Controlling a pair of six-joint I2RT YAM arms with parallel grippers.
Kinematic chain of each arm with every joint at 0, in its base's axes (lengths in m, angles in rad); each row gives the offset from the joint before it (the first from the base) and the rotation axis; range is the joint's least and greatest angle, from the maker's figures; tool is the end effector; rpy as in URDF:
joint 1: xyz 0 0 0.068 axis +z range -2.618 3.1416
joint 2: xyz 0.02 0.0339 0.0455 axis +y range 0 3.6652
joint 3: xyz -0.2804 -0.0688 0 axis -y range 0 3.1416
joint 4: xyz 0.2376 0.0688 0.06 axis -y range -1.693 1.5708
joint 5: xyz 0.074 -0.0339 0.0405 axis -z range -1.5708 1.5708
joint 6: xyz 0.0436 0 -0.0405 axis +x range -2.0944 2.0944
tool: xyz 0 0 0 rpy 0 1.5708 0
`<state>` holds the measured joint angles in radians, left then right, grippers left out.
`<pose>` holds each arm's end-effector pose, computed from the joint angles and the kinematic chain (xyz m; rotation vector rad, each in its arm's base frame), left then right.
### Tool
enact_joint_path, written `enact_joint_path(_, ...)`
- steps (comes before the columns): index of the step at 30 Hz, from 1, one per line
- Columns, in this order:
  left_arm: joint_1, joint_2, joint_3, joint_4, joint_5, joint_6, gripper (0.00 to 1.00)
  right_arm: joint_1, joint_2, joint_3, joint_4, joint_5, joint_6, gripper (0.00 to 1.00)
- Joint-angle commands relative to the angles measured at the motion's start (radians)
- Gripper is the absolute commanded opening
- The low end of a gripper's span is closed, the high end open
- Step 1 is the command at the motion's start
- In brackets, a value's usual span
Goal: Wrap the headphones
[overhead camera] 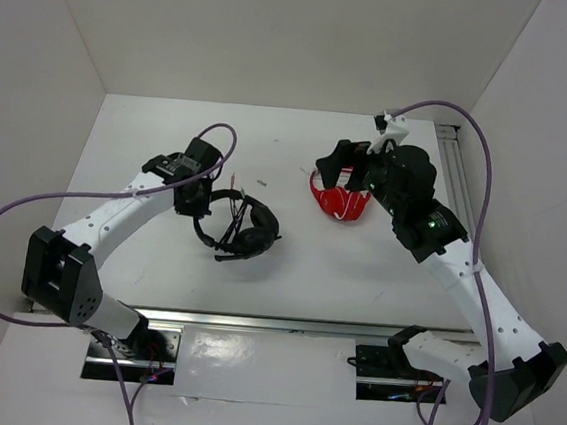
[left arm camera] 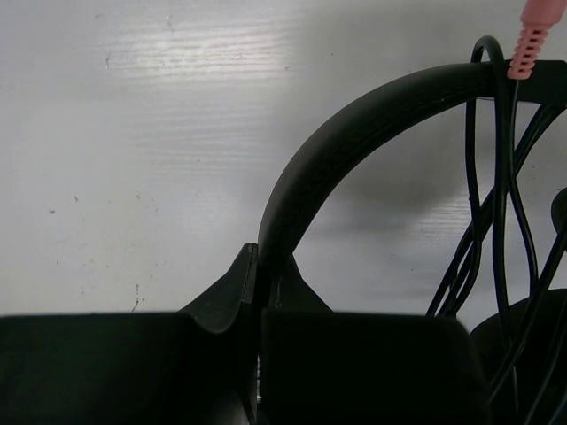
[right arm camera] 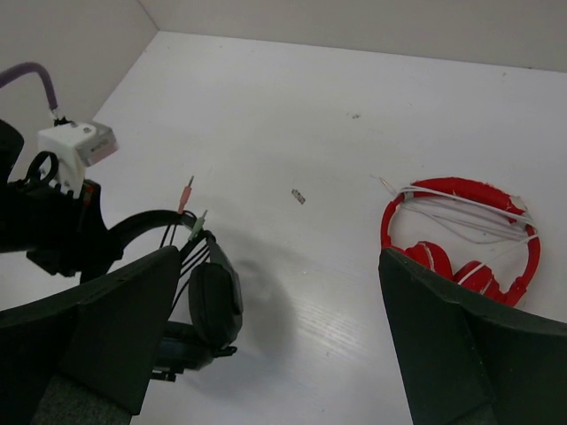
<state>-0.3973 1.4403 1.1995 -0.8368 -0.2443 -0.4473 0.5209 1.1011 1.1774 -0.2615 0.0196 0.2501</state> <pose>0.2656 -0.1000 0.2907 -0.1450 2.5918 0.0228 0.2095 0.1192 0.4198 -0.2269 1.7733 0.5417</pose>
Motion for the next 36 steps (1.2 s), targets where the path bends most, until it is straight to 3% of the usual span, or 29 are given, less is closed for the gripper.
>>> enact_joint_path(1, 0.015, 0.029, 0.081, 0.088, 0.074, 0.058, 0.00, 0.007, -0.018, -0.019, -0.050, -0.020, 0.000, 1.00)
enact_joint_path(17, 0.095, 0.230, 0.293, 0.088, 0.051, -0.016, 0.00, 0.044, -0.072, -0.058, -0.059, -0.069, 0.011, 1.00)
enact_joint_path(26, 0.170, 0.473, 0.406, 0.160, 0.094, -0.037, 0.00, 0.082, -0.139, -0.058, -0.119, -0.041, 0.002, 1.00)
enact_joint_path(36, 0.179, 0.393, 0.358, 0.165, 0.106, -0.028, 0.00, 0.102, -0.144, -0.067, -0.119, -0.020, 0.002, 1.00)
